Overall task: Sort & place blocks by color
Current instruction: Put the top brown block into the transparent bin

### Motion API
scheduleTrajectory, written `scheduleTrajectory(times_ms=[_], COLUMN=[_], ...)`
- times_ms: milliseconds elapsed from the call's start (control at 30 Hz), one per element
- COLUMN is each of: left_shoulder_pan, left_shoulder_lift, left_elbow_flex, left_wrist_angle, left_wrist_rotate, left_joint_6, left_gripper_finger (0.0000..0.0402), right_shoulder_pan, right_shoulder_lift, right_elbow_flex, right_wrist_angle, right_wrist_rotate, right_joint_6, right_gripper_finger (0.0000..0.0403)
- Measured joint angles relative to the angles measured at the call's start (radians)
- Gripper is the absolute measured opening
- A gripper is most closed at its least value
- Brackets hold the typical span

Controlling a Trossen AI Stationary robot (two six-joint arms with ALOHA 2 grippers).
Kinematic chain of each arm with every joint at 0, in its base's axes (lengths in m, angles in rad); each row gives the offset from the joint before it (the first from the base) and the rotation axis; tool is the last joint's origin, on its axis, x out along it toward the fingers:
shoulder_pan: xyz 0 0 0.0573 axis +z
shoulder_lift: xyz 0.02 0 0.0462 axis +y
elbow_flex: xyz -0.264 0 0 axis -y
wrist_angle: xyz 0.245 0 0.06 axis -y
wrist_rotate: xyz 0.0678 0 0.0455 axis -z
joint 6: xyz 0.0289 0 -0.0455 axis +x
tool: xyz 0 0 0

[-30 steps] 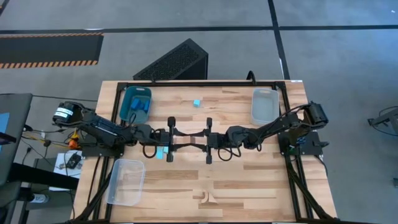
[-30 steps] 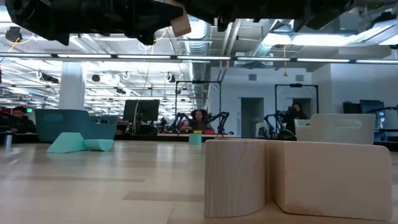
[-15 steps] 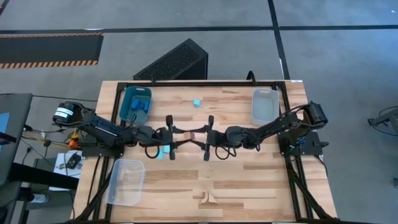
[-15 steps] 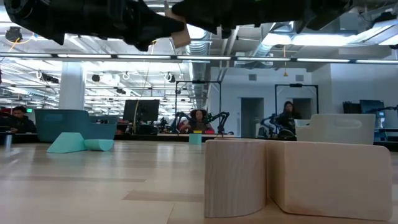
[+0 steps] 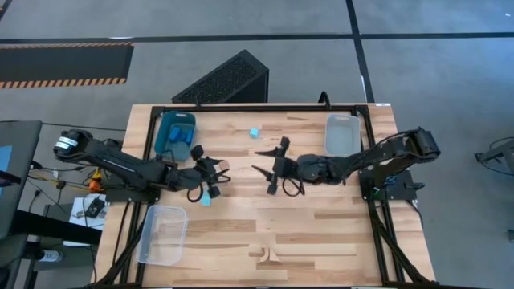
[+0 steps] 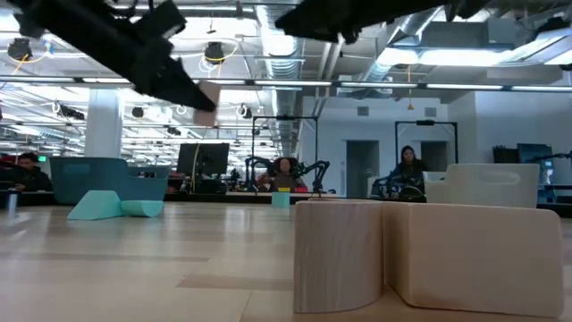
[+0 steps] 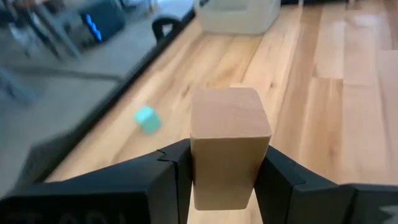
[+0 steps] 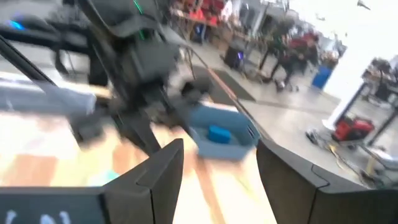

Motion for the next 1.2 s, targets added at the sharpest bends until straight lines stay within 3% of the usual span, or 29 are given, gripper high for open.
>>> scheduleTrajectory(times_ms=[100, 267, 567, 733, 1067, 1200], left_shoulder_pan=[-0.016, -0.047, -0.120, -0.180, -0.340, -0.425], left_shoulder_lift=[-0.066, -0.105, -0.104, -0.104, -0.095, -0.095], left_elbow_flex=[0.070, 0.193, 0.379, 0.399, 0.307, 0.307], left_wrist_angle=[-0.255, -0.651, -1.084, -1.217, -1.264, -1.248], left_wrist_rotate=[0.000, 0.004, 0.157, 0.256, 0.713, 0.787], left_joint_6=[-0.137, -0.338, -0.647, -0.790, -0.990, -1.069], left_gripper_finger=[0.0104, 0.0104, 0.0105, 0.0105, 0.0106, 0.0106], right_shoulder_pan=[-0.061, -0.144, -0.170, -0.171, -0.188, -0.187], right_shoulder_lift=[0.007, 0.099, 0.174, 0.155, 0.155, 0.155], right_elbow_flex=[-0.001, -0.020, -0.012, -0.003, -0.004, -0.004], right_wrist_angle=[-0.068, -0.081, -0.031, -0.029, -0.037, -0.039], right_wrist_rotate=[-0.017, -0.207, -0.244, -0.257, -0.267, -0.267], right_joint_6=[0.106, 0.232, 0.216, 0.192, 0.178, 0.181], right_gripper_finger=[0.0223, 0.0223, 0.0219, 0.0219, 0.0219, 0.0219])
